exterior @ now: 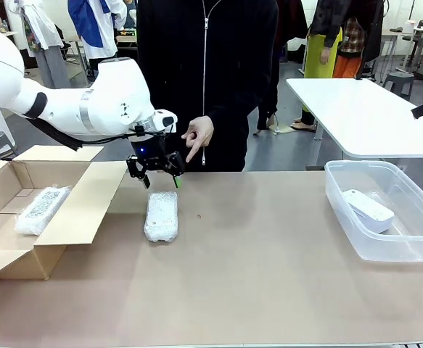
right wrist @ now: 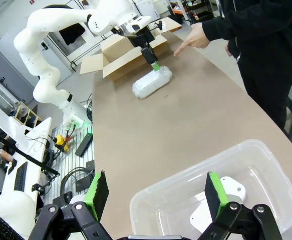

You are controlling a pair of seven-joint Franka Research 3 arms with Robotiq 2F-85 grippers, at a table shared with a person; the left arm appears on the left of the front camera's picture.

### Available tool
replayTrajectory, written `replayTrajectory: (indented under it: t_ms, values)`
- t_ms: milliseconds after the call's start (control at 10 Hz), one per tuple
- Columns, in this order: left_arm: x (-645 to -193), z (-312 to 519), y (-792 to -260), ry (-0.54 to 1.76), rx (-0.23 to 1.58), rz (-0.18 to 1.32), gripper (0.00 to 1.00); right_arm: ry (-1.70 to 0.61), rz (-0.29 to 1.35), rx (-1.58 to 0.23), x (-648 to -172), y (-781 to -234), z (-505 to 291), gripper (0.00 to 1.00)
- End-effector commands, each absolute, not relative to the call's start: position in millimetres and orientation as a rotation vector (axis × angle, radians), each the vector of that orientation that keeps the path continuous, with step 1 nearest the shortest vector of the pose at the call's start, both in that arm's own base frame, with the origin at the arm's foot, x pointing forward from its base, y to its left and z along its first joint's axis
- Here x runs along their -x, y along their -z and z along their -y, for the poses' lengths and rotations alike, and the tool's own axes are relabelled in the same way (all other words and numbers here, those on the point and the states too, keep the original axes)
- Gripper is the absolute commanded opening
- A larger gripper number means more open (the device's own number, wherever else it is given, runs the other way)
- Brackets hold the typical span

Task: Separate and place wrapped and unwrapped clocks.
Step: Pick up the Digital clock indicated by the person.

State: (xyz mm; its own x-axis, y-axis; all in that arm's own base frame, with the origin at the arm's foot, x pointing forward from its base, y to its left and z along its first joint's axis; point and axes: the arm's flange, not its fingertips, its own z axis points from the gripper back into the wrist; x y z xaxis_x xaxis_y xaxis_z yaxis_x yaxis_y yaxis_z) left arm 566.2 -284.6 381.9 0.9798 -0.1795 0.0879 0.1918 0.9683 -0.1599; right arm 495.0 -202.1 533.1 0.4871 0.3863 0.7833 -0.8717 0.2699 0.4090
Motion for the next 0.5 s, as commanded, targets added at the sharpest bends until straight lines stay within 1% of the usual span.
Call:
replayTrajectory:
  t_ms: [0,400]
  values:
    - [-556,289,-383,0.167,0.134,0.063,1.00,-0.924,0.613,-0.956,-496,-533,202,1.00]
    - [-551,284,-351,0.113,0.089,-0.005,1.00,-0.924,0.613,-0.956,-496,-533,202,1.00]
